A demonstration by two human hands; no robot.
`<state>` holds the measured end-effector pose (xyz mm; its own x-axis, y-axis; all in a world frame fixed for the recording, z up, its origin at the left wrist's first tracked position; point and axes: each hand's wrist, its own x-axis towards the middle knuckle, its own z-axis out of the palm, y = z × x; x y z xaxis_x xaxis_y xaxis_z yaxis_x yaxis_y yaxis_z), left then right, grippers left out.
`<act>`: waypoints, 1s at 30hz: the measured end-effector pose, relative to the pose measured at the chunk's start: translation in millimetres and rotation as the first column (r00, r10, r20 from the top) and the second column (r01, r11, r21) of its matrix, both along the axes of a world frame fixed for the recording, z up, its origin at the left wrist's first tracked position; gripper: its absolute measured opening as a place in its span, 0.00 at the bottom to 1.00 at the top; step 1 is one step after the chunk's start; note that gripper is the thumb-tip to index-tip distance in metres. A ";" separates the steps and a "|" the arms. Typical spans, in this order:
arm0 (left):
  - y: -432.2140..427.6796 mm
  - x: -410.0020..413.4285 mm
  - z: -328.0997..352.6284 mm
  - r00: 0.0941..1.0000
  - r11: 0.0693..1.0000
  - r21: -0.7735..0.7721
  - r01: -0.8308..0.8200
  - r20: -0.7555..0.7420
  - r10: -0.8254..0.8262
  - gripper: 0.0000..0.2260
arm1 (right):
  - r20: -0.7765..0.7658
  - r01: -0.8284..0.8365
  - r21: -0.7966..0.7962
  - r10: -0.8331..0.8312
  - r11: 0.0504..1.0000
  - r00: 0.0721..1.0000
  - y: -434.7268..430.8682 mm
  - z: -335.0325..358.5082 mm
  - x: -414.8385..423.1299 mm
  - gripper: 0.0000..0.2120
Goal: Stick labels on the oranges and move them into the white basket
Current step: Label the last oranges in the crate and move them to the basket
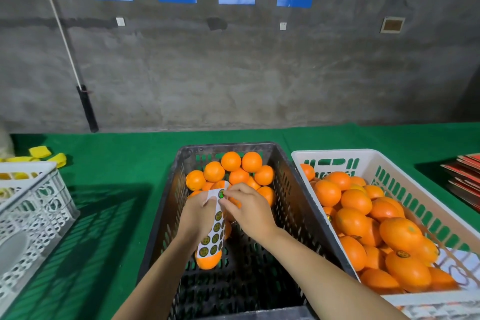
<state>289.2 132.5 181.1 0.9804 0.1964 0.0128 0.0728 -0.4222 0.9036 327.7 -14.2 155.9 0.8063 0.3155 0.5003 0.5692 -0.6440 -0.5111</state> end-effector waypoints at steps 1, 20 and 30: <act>-1.2 0.2 -0.4 1.000 1.000 0.014 0.005 0.004 -0.005 0.17 | -0.001 -0.009 -0.012 0.009 1.000 1.000 -0.4 -2.0 0.5 0.15; 1.8 -3.8 -7.5 0.989 0.893 0.443 0.078 0.078 -0.125 0.14 | -0.408 -0.172 0.274 0.276 0.946 0.870 -5.2 8.0 1.3 0.19; 1.2 -5.1 -7.3 0.992 0.881 0.469 0.067 0.063 -0.109 0.16 | -0.406 -0.214 0.251 0.304 0.944 0.862 -7.0 6.1 5.1 0.20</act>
